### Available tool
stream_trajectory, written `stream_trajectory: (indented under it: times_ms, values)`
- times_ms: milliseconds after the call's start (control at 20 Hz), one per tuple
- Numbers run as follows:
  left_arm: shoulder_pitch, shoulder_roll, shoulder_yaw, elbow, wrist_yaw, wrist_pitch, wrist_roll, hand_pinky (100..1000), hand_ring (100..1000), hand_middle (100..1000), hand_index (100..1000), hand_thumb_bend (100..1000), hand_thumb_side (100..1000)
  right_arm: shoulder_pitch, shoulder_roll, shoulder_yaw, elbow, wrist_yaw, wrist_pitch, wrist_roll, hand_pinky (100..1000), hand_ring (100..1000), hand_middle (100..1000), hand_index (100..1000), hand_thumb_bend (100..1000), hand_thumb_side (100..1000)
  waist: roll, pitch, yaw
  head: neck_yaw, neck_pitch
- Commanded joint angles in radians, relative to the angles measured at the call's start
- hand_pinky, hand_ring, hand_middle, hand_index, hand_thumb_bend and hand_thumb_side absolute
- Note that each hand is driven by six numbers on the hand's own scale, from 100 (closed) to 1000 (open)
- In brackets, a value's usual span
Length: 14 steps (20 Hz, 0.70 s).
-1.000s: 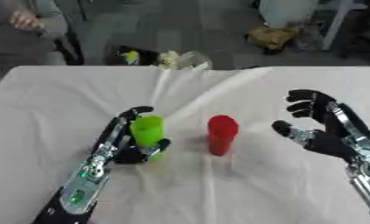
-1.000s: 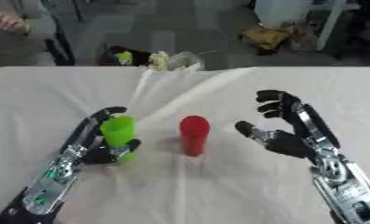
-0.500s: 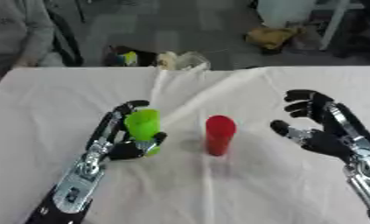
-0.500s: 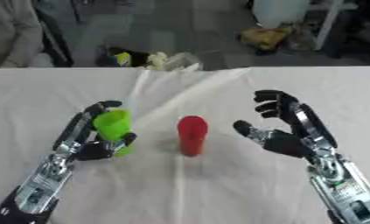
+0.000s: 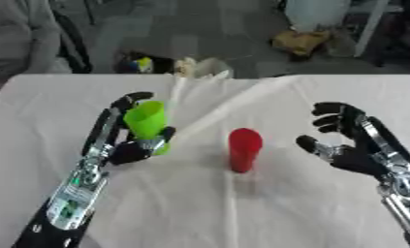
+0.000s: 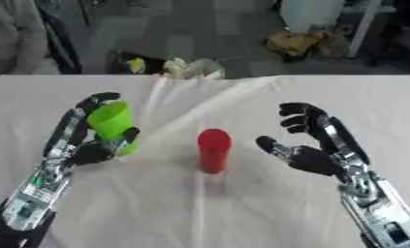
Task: Pour the contents of one cup into another cup.
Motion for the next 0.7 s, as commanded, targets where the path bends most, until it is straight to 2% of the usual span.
stream_trajectory:
  times_ms: [50,350,700]
  values:
    - [-0.016,0.034,0.015,-0.049,0.014,0.001,0.012,100,146,297,799,397,184,-0.024,-0.003,0.003,0.007,-0.003,-0.002,0.008,729,723,732,816,632,411,-0.003,-0.022,0.006,-0.006,-0.004]
    - [-0.001,0.065,0.005,-0.108,0.032,0.009,0.006,100,142,293,757,361,166,-0.039,0.014,0.018,0.038,0.021,-0.011,0.018,731,726,734,816,634,387,0.003,-0.024,0.023,-0.020,-0.006]
    - [0.017,0.080,-0.001,-0.159,0.072,0.024,-0.011,100,139,291,692,353,160,-0.060,0.037,0.037,0.075,0.085,-0.031,0.036,746,742,749,821,702,388,0.007,-0.023,0.053,-0.046,-0.008]
